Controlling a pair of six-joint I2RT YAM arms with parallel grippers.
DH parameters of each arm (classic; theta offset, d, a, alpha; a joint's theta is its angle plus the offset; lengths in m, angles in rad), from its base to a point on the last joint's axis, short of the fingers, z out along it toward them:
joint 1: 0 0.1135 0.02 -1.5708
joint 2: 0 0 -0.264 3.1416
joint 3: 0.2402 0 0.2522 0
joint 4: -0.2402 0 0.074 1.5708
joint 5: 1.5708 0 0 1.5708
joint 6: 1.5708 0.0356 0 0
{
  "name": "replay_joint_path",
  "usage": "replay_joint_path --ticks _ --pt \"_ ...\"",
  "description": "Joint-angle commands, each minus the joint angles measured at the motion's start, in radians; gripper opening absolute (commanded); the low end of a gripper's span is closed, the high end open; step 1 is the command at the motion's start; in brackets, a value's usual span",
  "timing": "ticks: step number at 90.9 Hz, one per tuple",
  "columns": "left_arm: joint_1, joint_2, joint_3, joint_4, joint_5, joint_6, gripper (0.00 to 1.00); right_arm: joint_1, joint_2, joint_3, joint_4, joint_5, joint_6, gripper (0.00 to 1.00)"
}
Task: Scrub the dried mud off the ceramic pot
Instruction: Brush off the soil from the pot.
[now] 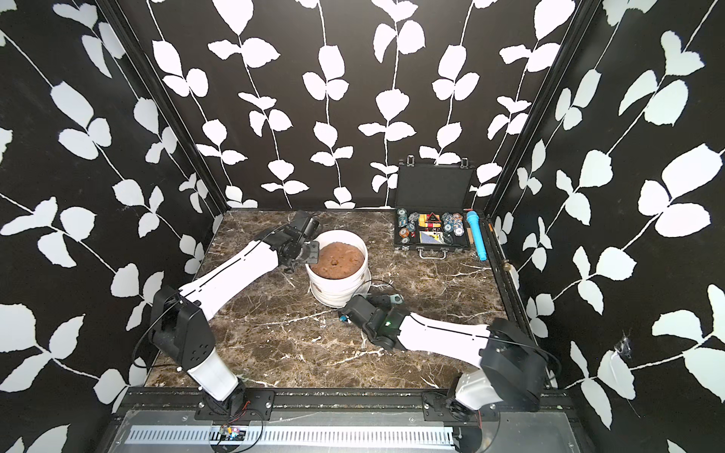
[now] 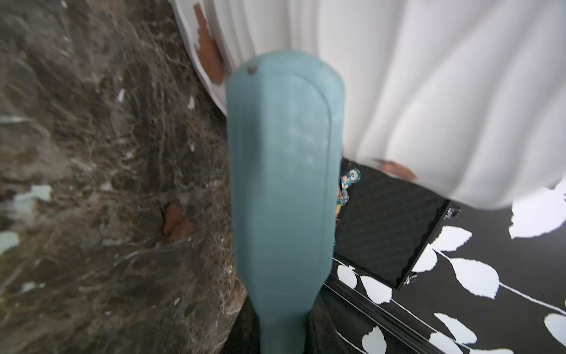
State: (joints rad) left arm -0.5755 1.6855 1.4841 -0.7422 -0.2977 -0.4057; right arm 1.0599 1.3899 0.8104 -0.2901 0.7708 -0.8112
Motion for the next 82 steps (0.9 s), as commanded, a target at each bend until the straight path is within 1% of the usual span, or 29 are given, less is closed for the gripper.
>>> replay_joint_path --ticks 1,6,10,17,25,32,37,41,50,64,70,82 --pt "-0.005 0.023 -0.008 -0.013 0.069 0.065 0.0 -0.002 -0.056 0.018 -0.102 -0.002 0.06 0.0" --pt "-0.006 0.023 -0.007 -0.014 0.067 0.057 0.0 0.007 -0.066 0.025 -0.055 -0.068 0.062 0.0" --pt "-0.006 0.02 -0.007 -0.016 0.068 0.044 0.0 0.023 -0.046 0.024 0.007 -0.095 0.04 0.0" --pt "-0.006 0.014 -0.015 -0.019 0.074 0.023 0.0 0.049 0.015 0.056 0.079 -0.101 0.008 0.0" --pt "-0.006 0.003 -0.026 -0.004 0.084 0.024 0.0 0.068 0.066 0.136 0.103 -0.122 0.03 0.0" --pt "-0.006 0.002 -0.028 -0.003 0.082 0.037 0.0 0.097 0.112 0.196 0.124 -0.115 0.043 0.0" --pt "-0.006 0.007 -0.017 -0.031 0.043 0.004 0.0 0.113 0.155 0.23 0.14 -0.089 0.057 0.0" --pt "-0.003 0.004 -0.015 -0.032 0.045 -0.014 0.0 0.124 0.192 0.267 0.127 -0.048 0.087 0.0" --pt "-0.002 -0.004 -0.011 -0.03 0.052 -0.059 0.0 0.149 0.298 0.397 0.001 0.021 0.218 0.0" --pt "-0.004 -0.014 -0.018 -0.027 0.061 -0.096 0.0 0.172 0.383 0.491 -0.108 0.126 0.338 0.0" --pt "-0.003 -0.016 -0.017 -0.033 0.061 -0.108 0.0 0.172 0.415 0.519 -0.122 0.178 0.342 0.0" --pt "-0.003 -0.013 -0.003 -0.065 0.067 -0.155 0.0 0.172 0.467 0.574 -0.16 0.214 0.355 0.0"
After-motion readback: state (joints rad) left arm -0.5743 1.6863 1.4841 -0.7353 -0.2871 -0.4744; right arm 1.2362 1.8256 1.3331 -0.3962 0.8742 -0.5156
